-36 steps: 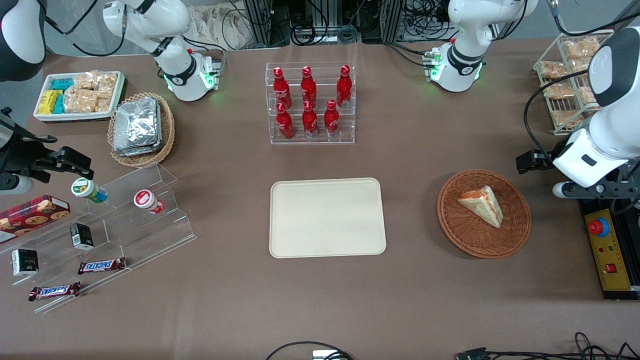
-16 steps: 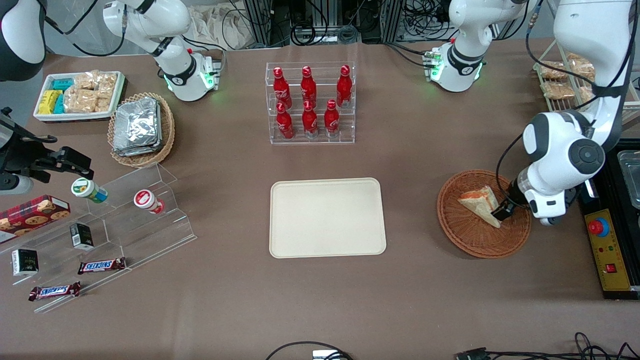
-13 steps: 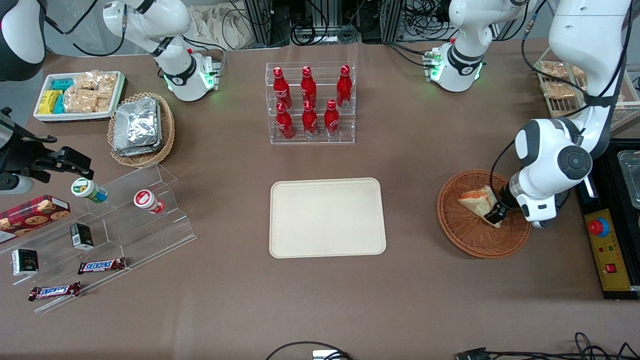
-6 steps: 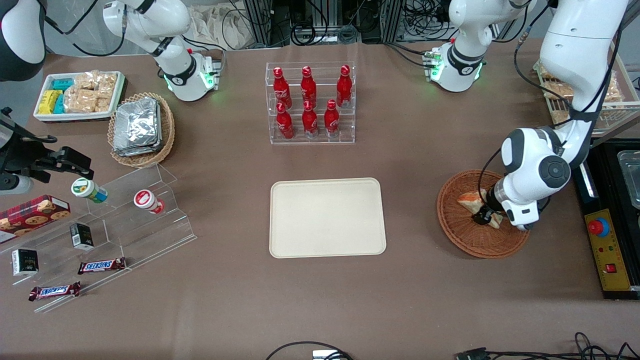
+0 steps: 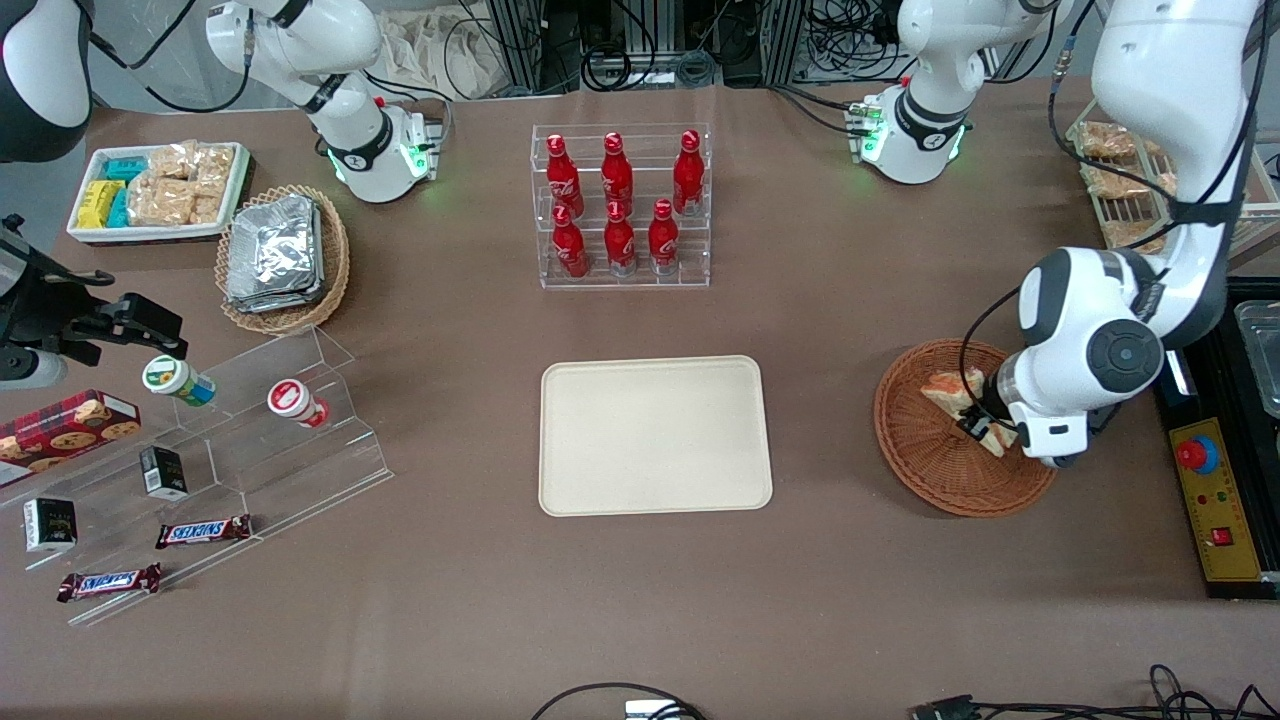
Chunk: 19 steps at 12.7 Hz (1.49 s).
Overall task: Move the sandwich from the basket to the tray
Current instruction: 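Close the left gripper on the sandwich and lift it from the basket, then carry the sandwich with the left gripper over the cream tray and lower it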
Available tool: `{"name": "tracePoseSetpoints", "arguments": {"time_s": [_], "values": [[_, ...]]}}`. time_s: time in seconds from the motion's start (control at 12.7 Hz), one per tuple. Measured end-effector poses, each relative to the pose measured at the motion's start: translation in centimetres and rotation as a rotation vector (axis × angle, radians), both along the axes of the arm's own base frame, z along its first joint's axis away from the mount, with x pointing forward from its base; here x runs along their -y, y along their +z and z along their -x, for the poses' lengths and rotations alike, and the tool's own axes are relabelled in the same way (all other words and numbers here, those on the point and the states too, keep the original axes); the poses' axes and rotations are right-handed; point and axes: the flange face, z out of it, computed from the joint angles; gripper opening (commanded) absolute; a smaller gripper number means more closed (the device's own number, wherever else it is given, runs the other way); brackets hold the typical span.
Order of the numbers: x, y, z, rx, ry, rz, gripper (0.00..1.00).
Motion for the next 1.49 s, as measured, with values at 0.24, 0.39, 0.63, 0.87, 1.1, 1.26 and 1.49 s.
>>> {"name": "tracePoseSetpoints", "arguments": {"time_s": [0.24,0.39,0.63,0.87,1.1,1.26,1.49], "values": [[7.2,9.6,-1.6,0.045,-0.134,0.037,0.0],[13.8,11.4,-0.7,0.071,-0.362,0.081,0.0],[21.8,6.5,0.6,0.024,-0.607,0.183,0.0],[27.8,-2.9,1.9,-0.033,-0.783,0.167,0.0],[31.5,-9.8,2.0,-0.051,-0.835,0.198,0.04],[31.4,-12.0,1.2,-0.064,-0.82,0.188,0.26],[31.9,-12.0,0.2,-0.009,-0.78,0.175,1.0]]}}
